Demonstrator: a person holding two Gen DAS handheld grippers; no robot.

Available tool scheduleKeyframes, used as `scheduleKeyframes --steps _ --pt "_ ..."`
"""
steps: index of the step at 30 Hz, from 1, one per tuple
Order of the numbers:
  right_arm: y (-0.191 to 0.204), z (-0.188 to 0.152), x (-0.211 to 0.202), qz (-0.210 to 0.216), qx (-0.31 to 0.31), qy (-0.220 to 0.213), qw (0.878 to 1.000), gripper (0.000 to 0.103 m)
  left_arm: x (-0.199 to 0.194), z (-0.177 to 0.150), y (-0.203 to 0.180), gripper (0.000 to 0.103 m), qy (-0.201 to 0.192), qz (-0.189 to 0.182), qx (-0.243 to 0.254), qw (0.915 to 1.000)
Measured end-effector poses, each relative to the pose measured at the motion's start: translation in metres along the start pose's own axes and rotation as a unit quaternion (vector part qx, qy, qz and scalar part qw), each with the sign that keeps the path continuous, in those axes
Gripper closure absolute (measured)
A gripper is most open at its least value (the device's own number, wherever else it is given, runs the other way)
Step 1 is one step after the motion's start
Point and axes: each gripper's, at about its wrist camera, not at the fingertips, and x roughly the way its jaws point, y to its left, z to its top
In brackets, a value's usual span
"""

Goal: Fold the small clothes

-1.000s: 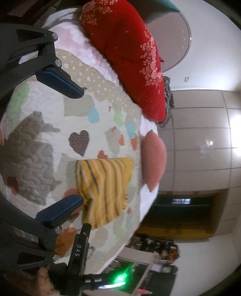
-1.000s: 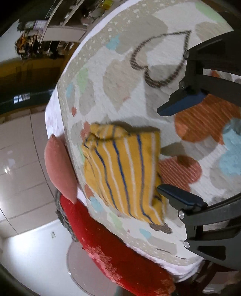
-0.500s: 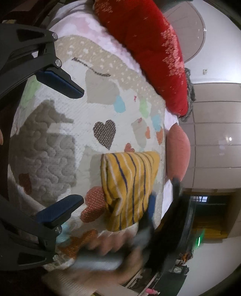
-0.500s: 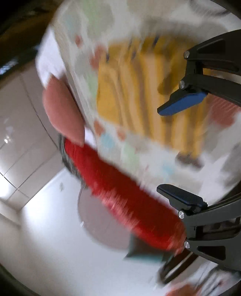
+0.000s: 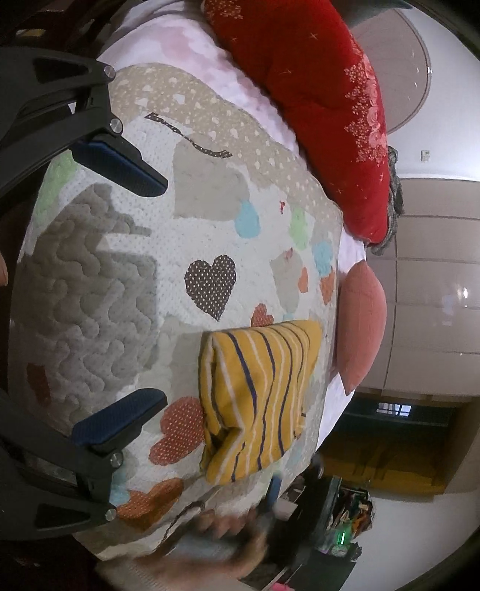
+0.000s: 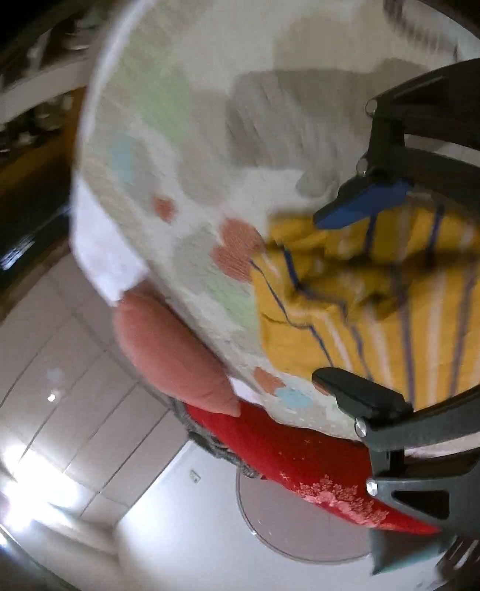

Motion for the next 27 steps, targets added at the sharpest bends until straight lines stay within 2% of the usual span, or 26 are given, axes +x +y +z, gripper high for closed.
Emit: scheduleKeyframes --steps 3,8,10,12,20,27 --pt "0.017 -0.034 -0.034 -0.028 -0.081 0.010 0.996 0.019 0.001 0.000 0.000 0.000 0.005 0.000 -0.007 1.0000" --pt "0.030 -0.122 -0.056 -0.081 -0.211 0.069 0.972 0.016 -0.007 -0.002 -0.002 0.000 0.006 0.009 -0.004 0.9999" --pt "0.029 -0.147 -0.056 -0.094 -0.226 0.090 0.965 0.016 -0.011 -0.002 -0.004 0.000 0.003 0.017 0.000 0.9998" --pt "0.027 -0.165 -0.057 -0.083 -0.221 0.104 0.966 0.016 -0.014 -0.002 -0.005 0.000 0.003 0.020 0.005 0.9998" --pt "0.041 -0.168 -0.064 -0.098 -0.252 0.083 0.959 0.015 -0.006 -0.007 -0.014 0.000 0.015 0.020 0.025 0.9994" --pt "0.051 -0.166 -0.057 -0.099 -0.261 0.086 0.957 0.014 0.004 -0.011 -0.016 0.000 0.028 0.023 0.034 0.9988"
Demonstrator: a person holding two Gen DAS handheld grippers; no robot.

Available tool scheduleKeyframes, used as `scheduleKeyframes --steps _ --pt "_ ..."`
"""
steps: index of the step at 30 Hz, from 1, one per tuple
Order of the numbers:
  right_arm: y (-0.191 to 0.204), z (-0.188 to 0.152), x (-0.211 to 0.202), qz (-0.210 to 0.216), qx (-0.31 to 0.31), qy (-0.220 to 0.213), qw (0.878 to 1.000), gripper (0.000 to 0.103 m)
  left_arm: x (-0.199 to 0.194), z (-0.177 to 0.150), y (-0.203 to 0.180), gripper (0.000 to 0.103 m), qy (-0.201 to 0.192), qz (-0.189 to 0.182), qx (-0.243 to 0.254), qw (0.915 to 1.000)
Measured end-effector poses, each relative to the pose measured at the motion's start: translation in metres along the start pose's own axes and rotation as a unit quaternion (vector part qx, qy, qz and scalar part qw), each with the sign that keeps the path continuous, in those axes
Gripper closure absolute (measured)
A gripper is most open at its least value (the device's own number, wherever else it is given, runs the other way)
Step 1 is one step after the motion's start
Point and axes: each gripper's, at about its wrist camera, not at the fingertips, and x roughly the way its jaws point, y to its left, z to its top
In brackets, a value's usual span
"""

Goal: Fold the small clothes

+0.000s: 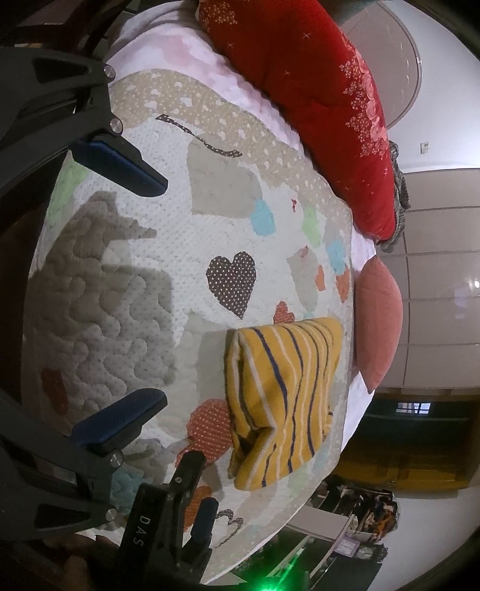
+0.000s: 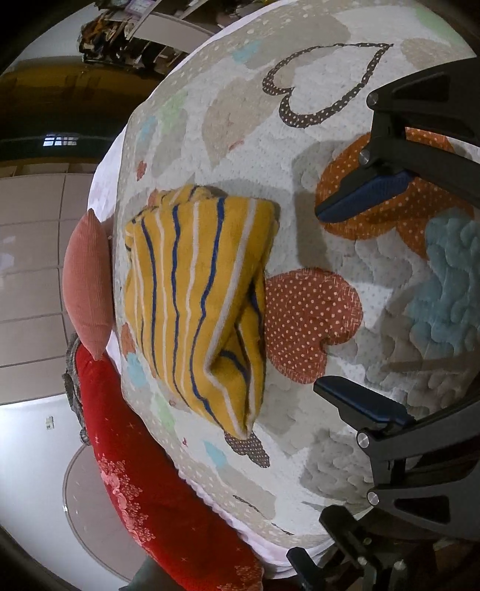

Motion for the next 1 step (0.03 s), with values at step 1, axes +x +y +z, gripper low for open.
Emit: scheduleKeyframes --steps 1 --pt "0.0012 0.0003 0.0005 0.000 -0.001 0.000 1.000 0.014 0.0006 -0.0001 0.0002 0.000 0.002 0.000 -0.001 1.0000"
